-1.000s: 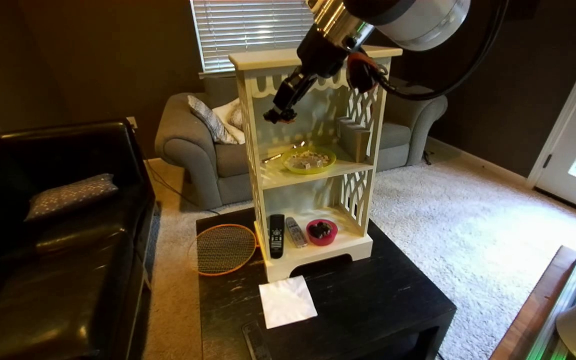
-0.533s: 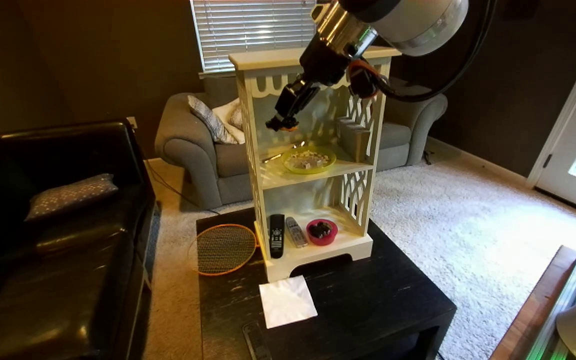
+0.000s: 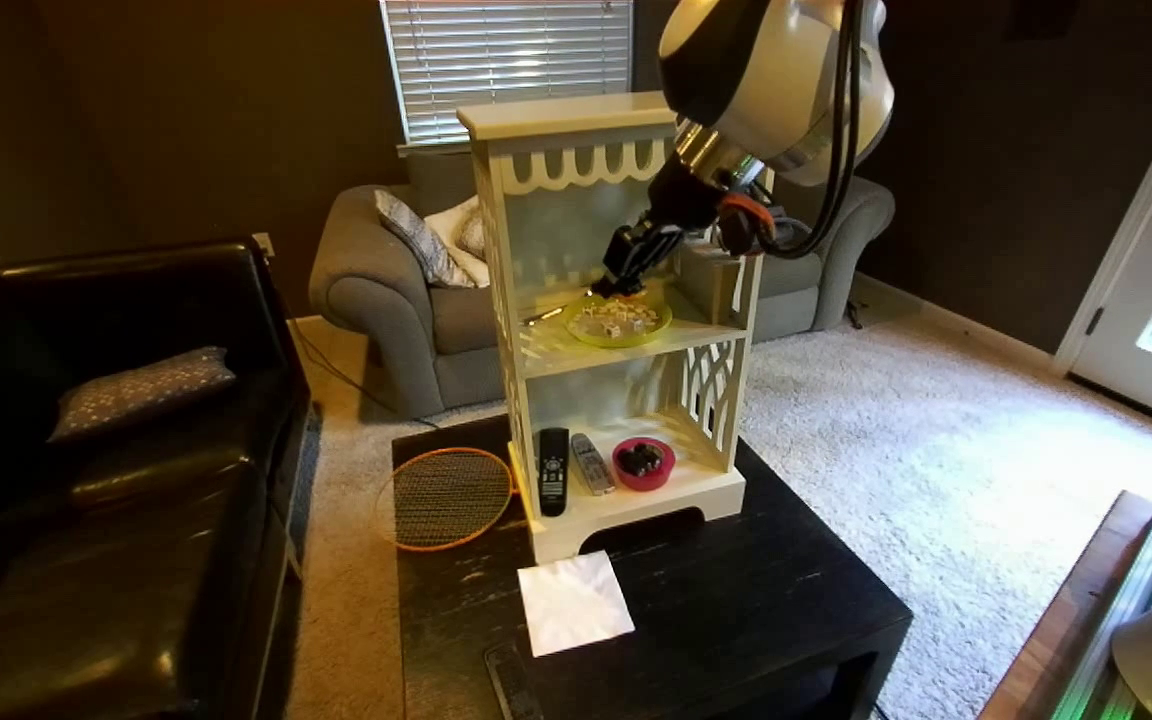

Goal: Put the toy car on the yellow plate.

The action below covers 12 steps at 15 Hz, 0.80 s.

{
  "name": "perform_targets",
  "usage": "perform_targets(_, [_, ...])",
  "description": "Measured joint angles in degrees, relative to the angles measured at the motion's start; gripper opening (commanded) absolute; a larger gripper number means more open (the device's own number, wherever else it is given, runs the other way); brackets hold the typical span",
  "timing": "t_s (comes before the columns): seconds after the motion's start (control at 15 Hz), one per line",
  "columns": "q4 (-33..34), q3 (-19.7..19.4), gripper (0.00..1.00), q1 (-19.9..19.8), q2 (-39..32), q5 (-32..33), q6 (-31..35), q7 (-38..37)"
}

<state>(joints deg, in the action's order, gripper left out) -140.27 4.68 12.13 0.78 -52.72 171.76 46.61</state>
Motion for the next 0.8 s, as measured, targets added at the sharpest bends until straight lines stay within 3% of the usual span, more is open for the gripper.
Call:
perform_targets(0.47, [2.84, -1.79, 0.08, -2.8, -8.5, -3.76, 10.42, 0.06])
perform_targets(0.53, [4.08, -1.93, 0.33, -3.59, -9.66, -3.82, 11.88, 0.03])
perform_targets(0.8, [8.31, -1.94, 0.33, -5.63, -12.3, -3.94, 13.51, -0.09])
